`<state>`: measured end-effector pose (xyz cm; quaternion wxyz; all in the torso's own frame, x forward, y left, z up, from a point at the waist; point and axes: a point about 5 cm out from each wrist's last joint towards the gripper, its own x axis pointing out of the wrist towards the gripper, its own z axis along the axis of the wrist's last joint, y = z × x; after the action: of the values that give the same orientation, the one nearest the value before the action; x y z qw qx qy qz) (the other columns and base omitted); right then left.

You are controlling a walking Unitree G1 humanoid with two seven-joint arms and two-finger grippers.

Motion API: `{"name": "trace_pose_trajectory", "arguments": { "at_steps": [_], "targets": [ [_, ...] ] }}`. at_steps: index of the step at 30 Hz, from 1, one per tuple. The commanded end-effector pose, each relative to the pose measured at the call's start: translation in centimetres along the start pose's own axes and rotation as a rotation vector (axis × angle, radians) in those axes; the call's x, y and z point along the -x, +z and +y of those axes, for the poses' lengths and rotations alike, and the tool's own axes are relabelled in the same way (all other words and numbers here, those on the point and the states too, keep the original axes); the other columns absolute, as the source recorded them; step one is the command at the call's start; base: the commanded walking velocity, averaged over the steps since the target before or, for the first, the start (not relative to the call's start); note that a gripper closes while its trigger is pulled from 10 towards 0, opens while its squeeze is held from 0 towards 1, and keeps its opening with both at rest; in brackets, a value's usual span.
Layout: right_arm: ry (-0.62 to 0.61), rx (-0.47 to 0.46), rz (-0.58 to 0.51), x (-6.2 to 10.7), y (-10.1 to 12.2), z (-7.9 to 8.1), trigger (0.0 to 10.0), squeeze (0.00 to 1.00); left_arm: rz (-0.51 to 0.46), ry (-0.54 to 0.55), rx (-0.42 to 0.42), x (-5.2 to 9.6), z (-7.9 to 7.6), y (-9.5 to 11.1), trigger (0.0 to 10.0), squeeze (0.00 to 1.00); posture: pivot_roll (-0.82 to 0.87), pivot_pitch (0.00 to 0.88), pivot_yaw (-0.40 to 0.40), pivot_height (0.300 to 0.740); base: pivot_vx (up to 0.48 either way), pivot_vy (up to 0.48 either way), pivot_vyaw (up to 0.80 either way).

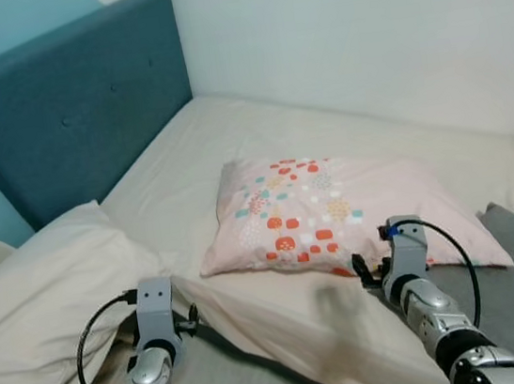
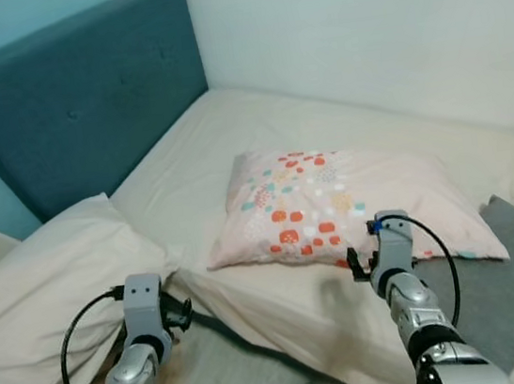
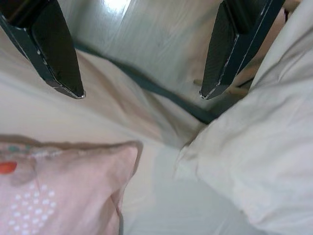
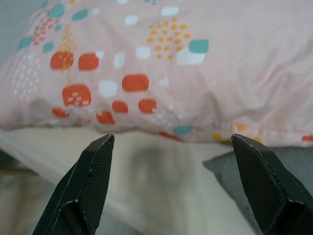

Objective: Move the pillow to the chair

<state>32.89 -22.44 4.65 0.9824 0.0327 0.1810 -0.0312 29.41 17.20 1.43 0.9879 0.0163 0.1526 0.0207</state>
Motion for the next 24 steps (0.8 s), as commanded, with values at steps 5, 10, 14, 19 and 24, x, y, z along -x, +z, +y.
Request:
{"name": "trace_pose_trajectory", "arguments": {
  "at_steps": [5,10,14,19,24],
  "targets": [
    [-0.016,-0.066,0.005,0.0,0.0,-0.2,10.0,0.0,-0.001,-0.003,0.005,0.0,0.0,-0.1,10.0,0.0,-0.01,0.098,0.005,0.733,0.337,0.0,-0.73],
    [-0.046,-0.123,0.019,0.1,-0.3,-0.8,10.0,0.0,0.002,0.024,0.019,0.1,0.2,-0.2,10.0,0.0,-0.01,0.102,0.005,0.733,0.055,0.0,-0.72],
    [-0.06,-0.162,0.025,0.2,-0.5,-1.1,10.0,0.0,0.003,0.026,0.019,0.1,0.2,-0.2,10.0,0.0,-0.01,0.103,0.005,0.733,0.0,0.0,-0.72],
    [0.008,-0.247,0.048,0.3,-1.1,-0.3,10.0,0.0,0.004,0.026,0.01,0.0,0.3,-0.2,10.0,0.0,-0.01,0.106,0.006,0.733,0.0,0.0,-0.12],
    [0.07,-0.271,0.055,0.2,-1.2,0.6,10.0,0.0,-0.003,0.038,-0.007,0.0,0.4,-0.1,10.0,0.0,-0.01,0.106,0.005,0.723,0.0,0.0,0.0]
  ]
}}
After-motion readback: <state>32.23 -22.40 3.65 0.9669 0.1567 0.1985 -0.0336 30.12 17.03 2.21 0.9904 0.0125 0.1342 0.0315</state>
